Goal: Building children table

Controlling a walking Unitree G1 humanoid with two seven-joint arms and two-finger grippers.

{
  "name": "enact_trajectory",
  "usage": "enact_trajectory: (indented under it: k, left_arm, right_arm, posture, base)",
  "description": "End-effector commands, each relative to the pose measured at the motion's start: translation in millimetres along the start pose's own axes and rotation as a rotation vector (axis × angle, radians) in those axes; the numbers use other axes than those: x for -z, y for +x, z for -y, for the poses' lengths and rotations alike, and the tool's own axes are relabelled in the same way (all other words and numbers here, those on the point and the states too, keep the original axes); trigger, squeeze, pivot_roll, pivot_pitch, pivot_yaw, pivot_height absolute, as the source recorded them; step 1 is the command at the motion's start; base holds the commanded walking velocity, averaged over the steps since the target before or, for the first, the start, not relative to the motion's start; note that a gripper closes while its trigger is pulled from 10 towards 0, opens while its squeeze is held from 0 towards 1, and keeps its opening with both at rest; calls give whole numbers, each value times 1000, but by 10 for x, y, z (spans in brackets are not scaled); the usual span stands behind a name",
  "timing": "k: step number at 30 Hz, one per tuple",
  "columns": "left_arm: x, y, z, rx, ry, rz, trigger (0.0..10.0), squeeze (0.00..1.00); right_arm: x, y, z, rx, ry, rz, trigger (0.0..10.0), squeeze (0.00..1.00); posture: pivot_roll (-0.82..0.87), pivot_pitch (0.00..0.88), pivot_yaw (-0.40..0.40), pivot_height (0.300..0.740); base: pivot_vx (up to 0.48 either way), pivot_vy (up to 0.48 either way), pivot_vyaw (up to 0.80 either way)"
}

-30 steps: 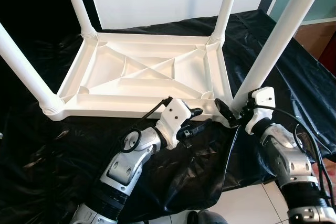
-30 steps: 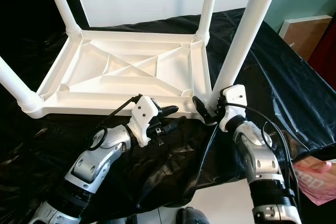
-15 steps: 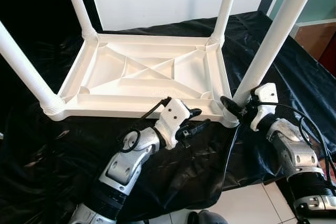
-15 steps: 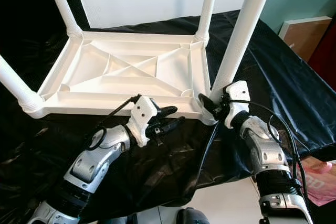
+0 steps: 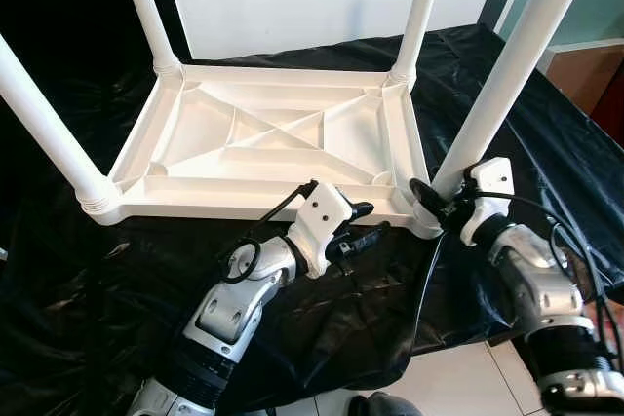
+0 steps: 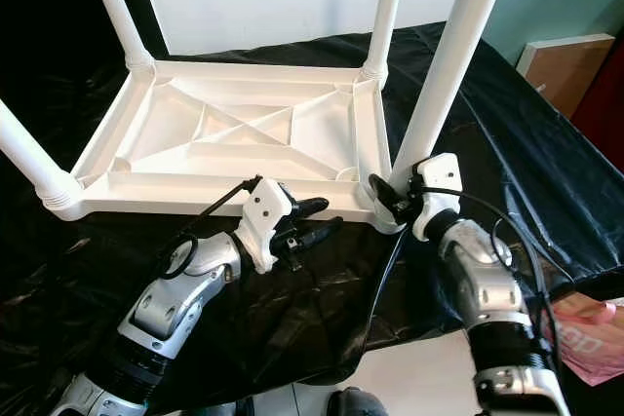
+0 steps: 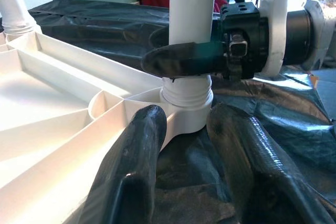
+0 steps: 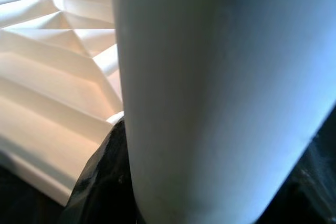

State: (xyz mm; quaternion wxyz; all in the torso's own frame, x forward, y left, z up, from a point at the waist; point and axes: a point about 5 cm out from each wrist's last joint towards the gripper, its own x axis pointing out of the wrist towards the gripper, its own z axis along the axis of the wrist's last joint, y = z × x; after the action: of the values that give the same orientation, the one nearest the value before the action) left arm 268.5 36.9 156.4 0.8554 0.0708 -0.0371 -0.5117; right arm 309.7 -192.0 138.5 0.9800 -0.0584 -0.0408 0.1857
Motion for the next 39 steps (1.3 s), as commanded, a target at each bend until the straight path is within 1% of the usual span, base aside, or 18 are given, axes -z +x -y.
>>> enact_trajectory:
  k: [1, 5, 6, 7, 9, 13, 14, 15, 17, 19, 20, 21, 23, 25, 35, 36, 38, 39]
  left_arm:
    - [17, 0, 51, 60, -6, -8, 10000, 0]
    - [18, 1, 51, 60, -6, -8, 10000, 0]
    - [19, 1, 49, 60, -7, -7, 10000, 0]
    - [19, 1, 49, 60, -7, -7, 10000, 0]
    - [19, -1, 47, 60, -7, -7, 10000, 0]
    - [19, -1, 47, 60, -8, -8, 10000, 0]
    - [21, -2, 48, 60, -7, -8, 10000, 0]
    - [21, -2, 48, 60, -7, -8, 10000, 0]
    - [22, -4, 44, 58, -7, -7, 10000, 0]
    - [22, -4, 44, 58, -7, -7, 10000, 0]
    - [21, -5, 41, 56, -7, -7, 10000, 0]
    - [21, -5, 41, 56, -7, -7, 10000, 0]
    - [19, -10, 35, 53, -8, -6, 10000, 0]
    - [19, -14, 32, 52, -8, -6, 10000, 0]
    - [6, -1, 13, 57, -6, -3, 10000, 0]
    - [5, 0, 14, 56, -7, -2, 10000, 0]
    - [5, 2, 13, 56, -7, -2, 10000, 0]
    - [2, 3, 12, 56, -7, 0, 10000, 0]
  right_arm:
    - [118, -24, -64, 43, 19, -64, 10000, 0]
    - [117, -16, -107, 109, 45, -64, 10000, 0]
    - [120, -14, -130, 157, 63, -68, 10000, 0]
    - [120, -14, -130, 157, 63, -68, 10000, 0]
    - [128, -17, -192, 262, 80, -74, 10000, 0]
    - [129, -23, -225, 308, 78, -77, 10000, 0]
    - [148, -28, -257, 366, 86, -87, 10000, 0]
    - [148, -28, -257, 366, 86, -87, 10000, 0]
    - [191, -45, -340, 499, 113, -113, 10000, 0]
    - [191, -45, -340, 499, 113, -113, 10000, 0]
    - [208, -52, -384, 559, 129, -127, 10000, 0]
    - [208, -52, -384, 559, 129, -127, 10000, 0]
    - [199, -21, -489, 568, 152, -129, 10000, 0]
    - [170, -4, -516, 561, 165, -115, 10000, 0]
    - [113, 2, -489, 583, 142, -100, 10000, 0]
    - [105, -1, -482, 583, 137, -96, 10000, 75]
    - [99, -2, -481, 588, 133, -94, 10000, 75]
    - [87, -2, -476, 584, 134, -89, 10000, 1000]
  posture:
    - [-12, 72, -35, 740]
    - [-12, 70, -35, 740]
    - [-11, 68, -35, 740]
    - [-11, 68, -35, 740]
    - [-11, 67, -36, 740]
    - [-11, 67, -37, 740]
    - [-8, 65, -40, 740]
    - [-8, 65, -40, 740]
    - [-3, 63, -43, 740]
    - [-3, 63, -43, 740]
    - [0, 63, -44, 740]
    - [0, 63, -44, 740]
    - [2, 61, -41, 740]
    - [1, 60, -38, 740]
    - [-2, 56, -35, 740]
    - [-3, 57, -34, 740]
    - [-3, 57, -35, 740]
    - [-2, 59, -35, 740]
  base:
    - [0, 0, 0]
    - [0, 0, 0]
    - [0, 0, 0]
    - [0, 0, 0]
    - [0, 0, 0]
    - [0, 0, 0]
    - [0, 0, 0]
    - [0, 0, 0]
    - [0, 0, 0]
    - [0, 0, 0]
    - [0, 0, 0]
    - [0, 0, 0]
    - [0, 0, 0]
    - [0, 0, 0]
    - [0, 0, 0]
    - [0, 0, 0]
    - [0, 0, 0]
    - [0, 0, 0]
